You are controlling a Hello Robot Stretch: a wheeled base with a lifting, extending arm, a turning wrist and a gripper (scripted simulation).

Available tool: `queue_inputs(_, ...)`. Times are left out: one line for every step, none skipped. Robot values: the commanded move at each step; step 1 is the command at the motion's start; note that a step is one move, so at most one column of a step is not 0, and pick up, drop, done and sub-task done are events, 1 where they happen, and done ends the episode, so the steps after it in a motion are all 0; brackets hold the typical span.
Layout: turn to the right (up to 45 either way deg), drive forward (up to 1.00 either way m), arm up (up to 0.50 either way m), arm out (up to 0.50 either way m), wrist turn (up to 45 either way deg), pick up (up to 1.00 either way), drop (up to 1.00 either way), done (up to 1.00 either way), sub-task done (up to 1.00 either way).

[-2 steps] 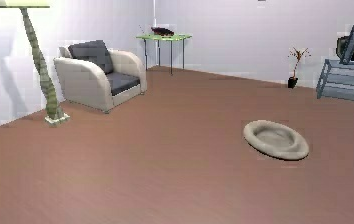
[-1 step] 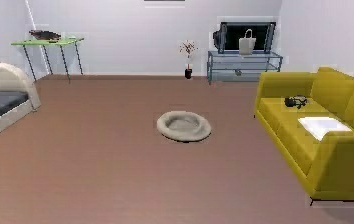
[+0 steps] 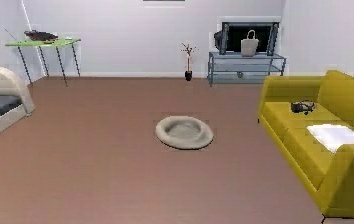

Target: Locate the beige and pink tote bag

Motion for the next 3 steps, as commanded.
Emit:
queue_inputs(-24.0,0.00,0.00,0.00,0.0,0.00,0.00,0.00,0.00)
queue_inputs(0.0,1.00,0.00,0.00,0.0,0.00,0.00,0.00,0.00)
queue_inputs(0.0,1.00,0.00,0.00,0.0,0.00,0.00,0.00,0.00)
